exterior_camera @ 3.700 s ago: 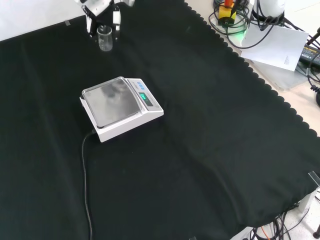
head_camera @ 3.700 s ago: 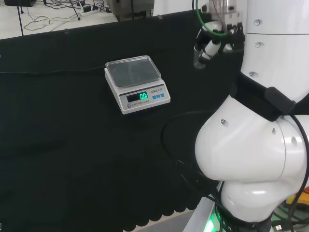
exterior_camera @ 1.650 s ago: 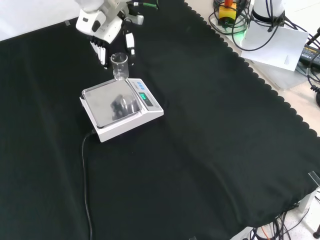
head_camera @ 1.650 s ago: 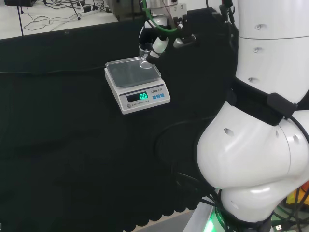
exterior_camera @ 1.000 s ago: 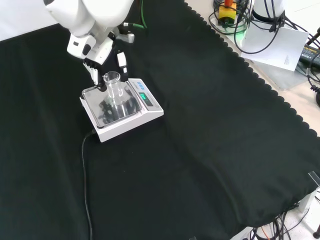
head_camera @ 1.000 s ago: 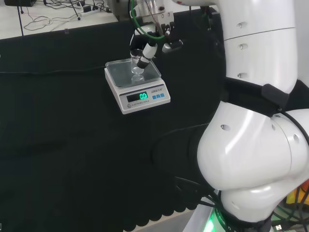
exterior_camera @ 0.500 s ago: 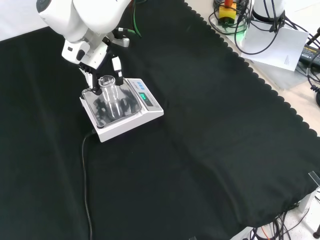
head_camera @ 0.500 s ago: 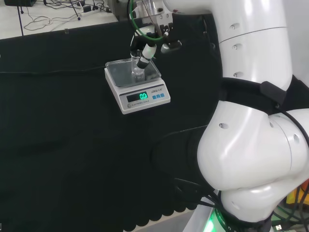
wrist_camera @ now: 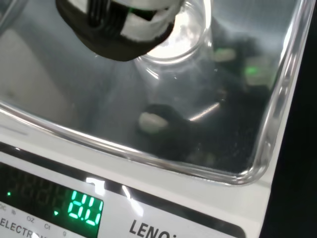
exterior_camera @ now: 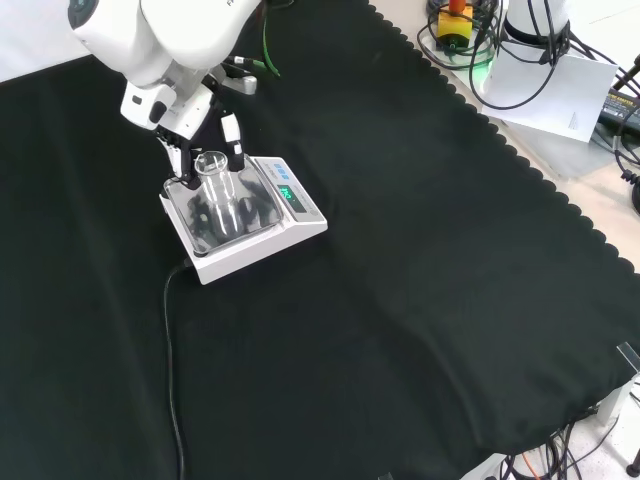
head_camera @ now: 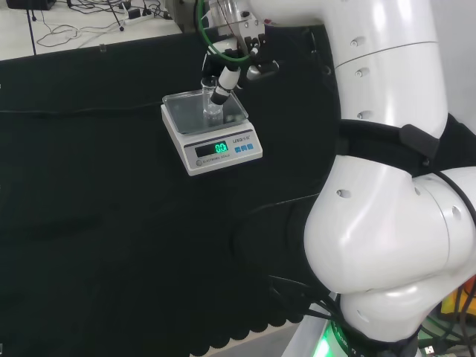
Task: Put the beaker on the electronic balance.
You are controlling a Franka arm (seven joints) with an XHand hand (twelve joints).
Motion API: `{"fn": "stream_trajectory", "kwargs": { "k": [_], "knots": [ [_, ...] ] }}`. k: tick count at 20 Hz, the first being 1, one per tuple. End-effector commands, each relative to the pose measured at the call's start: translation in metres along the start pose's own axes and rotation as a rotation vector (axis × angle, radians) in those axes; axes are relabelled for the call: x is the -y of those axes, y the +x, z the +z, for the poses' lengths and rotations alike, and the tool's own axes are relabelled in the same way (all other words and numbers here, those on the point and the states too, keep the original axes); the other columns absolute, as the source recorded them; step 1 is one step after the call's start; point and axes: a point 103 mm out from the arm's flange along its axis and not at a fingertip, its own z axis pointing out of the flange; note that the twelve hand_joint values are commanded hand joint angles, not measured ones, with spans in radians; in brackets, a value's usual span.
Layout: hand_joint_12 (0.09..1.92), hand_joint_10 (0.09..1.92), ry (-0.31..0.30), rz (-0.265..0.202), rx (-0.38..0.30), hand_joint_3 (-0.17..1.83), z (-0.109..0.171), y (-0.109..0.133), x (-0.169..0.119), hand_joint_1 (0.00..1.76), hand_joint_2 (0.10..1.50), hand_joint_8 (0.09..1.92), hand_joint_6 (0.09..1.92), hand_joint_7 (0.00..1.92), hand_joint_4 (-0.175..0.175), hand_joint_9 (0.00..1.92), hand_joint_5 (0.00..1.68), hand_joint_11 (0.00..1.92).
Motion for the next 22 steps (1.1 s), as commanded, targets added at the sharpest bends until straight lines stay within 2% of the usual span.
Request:
{"fn": "stream_trajectory", "kwargs": {
  "k": [1,4,11,13,14,15,16,17,18,19,20,21,22],
  "knots": [
    [0.61,0.56,-0.010,0.013,0.037,0.01,-0.006,0.001,0.007,1.08,0.93,0.89,0.85,0.70,-0.133,1.33,0.51,1.63],
    [0.60,0.52,-0.013,0.016,0.064,-0.02,-0.007,0.001,0.009,1.02,0.87,0.88,0.75,0.57,-0.100,1.34,0.31,1.67],
    [0.63,0.52,-0.018,0.028,0.085,-0.07,-0.009,0.001,0.010,0.98,0.82,0.87,0.58,0.41,-0.073,1.29,0.23,1.66],
    [0.65,0.55,-0.013,0.035,0.097,-0.09,-0.011,0.001,0.011,0.97,0.83,0.85,0.48,0.23,-0.054,1.24,0.20,1.64],
    [0.66,0.55,-0.020,0.042,0.107,-0.10,-0.012,0.001,0.012,0.96,0.83,0.77,0.44,0.13,-0.041,1.20,0.18,1.63],
    [0.68,0.57,-0.018,0.052,0.114,-0.11,-0.014,0.001,0.013,0.95,0.83,0.60,0.39,0.06,-0.027,1.12,0.18,1.61],
    [0.69,0.61,-0.019,0.059,0.116,-0.12,-0.015,0.001,0.014,0.94,0.83,0.41,0.34,0.03,-0.011,0.94,0.18,1.56],
    [0.73,0.69,-0.017,0.068,0.115,-0.13,-0.017,0.001,0.015,0.92,0.83,0.24,0.29,0.01,0.005,0.71,0.19,1.48],
    [0.83,0.78,-0.004,0.080,0.117,-0.14,-0.019,0.001,0.017,0.88,0.82,0.13,0.24,0.01,0.023,0.45,0.20,1.32],
    [0.98,0.73,0.006,0.088,0.122,-0.15,-0.021,0.001,0.019,0.84,0.82,0.09,0.21,0.00,0.039,0.25,0.20,1.11],
    [1.09,0.53,0.016,0.094,0.129,-0.15,-0.024,0.001,0.022,0.81,0.82,0.09,0.17,0.00,0.049,0.12,0.19,0.91],
    [1.19,0.31,0.046,0.110,0.124,-0.15,-0.026,0.000,0.026,0.79,0.81,0.09,0.14,0.00,0.056,0.06,0.18,0.72],
    [1.29,0.16,0.076,0.114,0.125,-0.15,-0.029,0.000,0.029,0.77,0.80,0.09,0.10,0.00,0.059,0.03,0.14,0.47]
  ]
}}
